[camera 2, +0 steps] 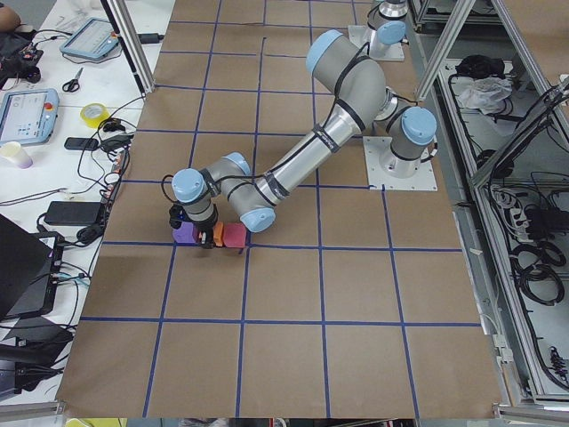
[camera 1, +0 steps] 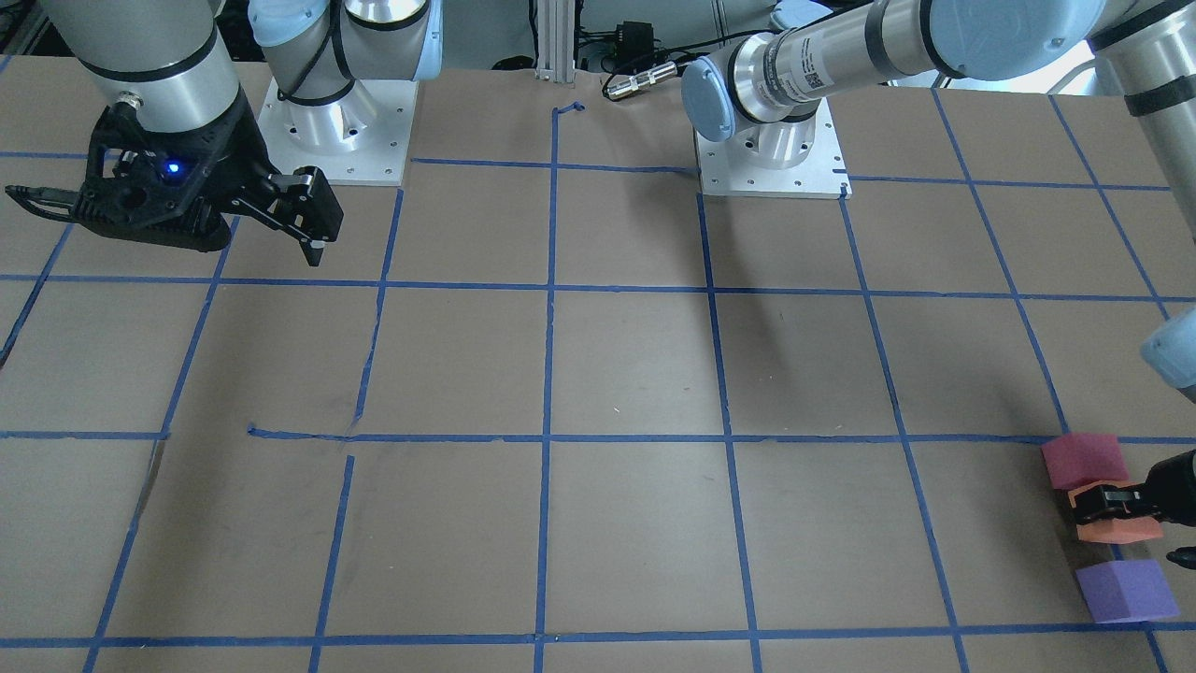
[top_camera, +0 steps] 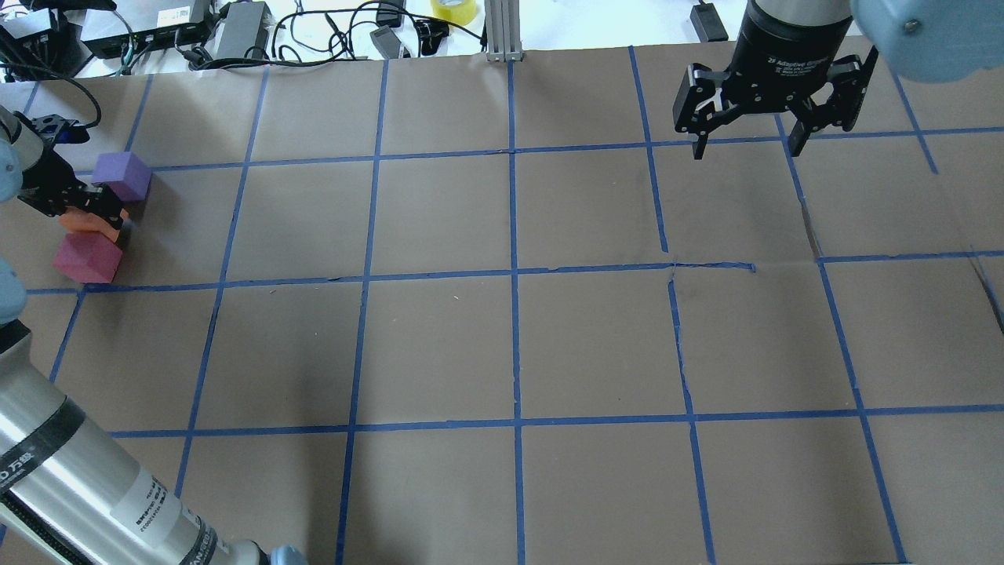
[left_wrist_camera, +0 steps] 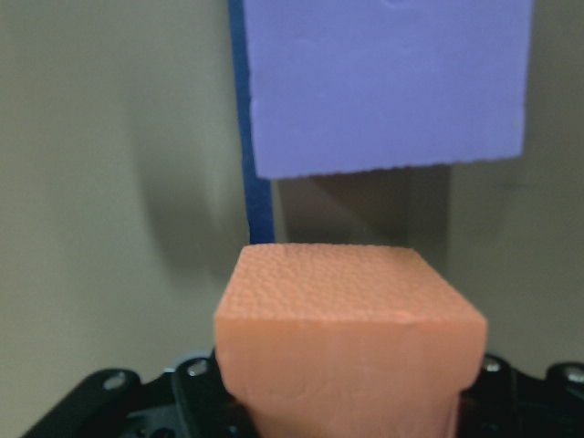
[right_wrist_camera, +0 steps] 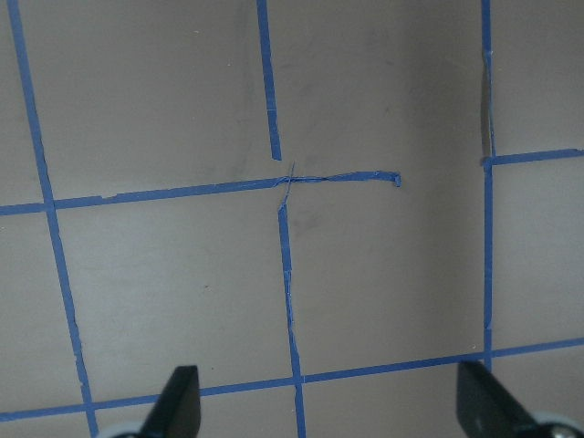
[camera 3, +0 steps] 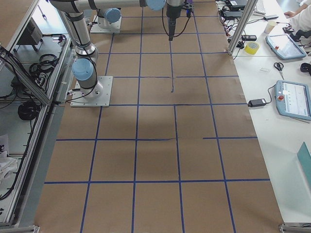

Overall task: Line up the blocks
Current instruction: 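Lower the orange cube between the purple and pink cubes with the left gripper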

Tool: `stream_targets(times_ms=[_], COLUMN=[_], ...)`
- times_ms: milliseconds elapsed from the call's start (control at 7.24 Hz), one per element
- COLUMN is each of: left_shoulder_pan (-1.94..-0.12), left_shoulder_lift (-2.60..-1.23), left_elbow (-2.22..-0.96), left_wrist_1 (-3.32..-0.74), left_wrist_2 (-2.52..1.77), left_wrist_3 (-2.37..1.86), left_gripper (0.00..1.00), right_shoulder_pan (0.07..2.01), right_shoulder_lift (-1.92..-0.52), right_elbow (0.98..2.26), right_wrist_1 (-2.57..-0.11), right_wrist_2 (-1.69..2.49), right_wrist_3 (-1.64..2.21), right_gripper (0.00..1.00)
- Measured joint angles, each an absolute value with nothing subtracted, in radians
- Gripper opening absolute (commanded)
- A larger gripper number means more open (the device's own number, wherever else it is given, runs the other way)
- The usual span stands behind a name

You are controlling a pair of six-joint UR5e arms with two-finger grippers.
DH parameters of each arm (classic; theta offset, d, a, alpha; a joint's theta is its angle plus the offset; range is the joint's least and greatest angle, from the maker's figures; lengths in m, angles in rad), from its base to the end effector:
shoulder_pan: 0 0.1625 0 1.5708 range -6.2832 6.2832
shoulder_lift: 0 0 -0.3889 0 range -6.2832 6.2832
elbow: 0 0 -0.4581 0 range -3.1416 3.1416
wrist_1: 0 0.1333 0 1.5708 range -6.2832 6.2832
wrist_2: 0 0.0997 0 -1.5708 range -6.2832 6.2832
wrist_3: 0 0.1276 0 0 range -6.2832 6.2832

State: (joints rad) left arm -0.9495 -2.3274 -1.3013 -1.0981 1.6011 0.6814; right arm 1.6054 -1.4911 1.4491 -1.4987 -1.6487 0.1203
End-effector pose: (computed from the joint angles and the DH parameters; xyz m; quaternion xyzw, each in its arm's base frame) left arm 0.3427 -0.7011 0.1019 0.0302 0.9994 0.0149 0.0077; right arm 0.1435 -0.5799 0.4392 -0.0422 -0.9982 -0.0120 0.0400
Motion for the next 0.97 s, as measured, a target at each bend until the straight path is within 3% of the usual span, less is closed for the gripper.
stream_targets(times_ms=[967], left_shoulder_pan=[-0.951], left_shoulder_lift=[-2.327], left_elbow=[-1.327], left_wrist_1=[-1.075], left_wrist_2=[1.572], left_wrist_3=[0.694], left_gripper=[0.00], right_shoulder_pan=[1.604], right_shoulder_lift=[-1.492], right_elbow=[1.457], right_wrist_1=[-1.504], right_wrist_2=[-1.650], right_wrist_3=[0.121], right_gripper=[1.00])
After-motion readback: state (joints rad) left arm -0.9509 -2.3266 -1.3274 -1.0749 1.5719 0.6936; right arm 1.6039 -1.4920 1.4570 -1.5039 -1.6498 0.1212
